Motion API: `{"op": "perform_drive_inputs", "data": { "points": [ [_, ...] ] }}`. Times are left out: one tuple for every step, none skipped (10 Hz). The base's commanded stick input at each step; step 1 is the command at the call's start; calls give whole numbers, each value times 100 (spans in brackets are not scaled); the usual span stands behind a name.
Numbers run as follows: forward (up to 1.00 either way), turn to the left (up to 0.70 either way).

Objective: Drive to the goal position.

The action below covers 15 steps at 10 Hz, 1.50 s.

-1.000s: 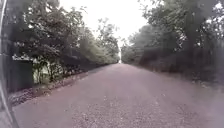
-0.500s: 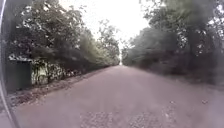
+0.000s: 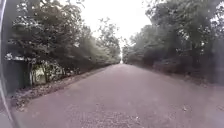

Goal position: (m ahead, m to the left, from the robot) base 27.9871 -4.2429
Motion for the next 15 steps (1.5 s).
{"op": "perform_drive_inputs", "data": {
  "points": [
    [70, 0],
    [70, 0],
    [70, 0],
    [70, 0],
    [70, 0],
    [70, 0],
    [70, 0],
    [70, 0],
    [70, 0],
    [70, 0],
    [70, 0],
    [70, 0],
    [70, -6],
    [70, -25],
    [70, -32]
  ]
}}
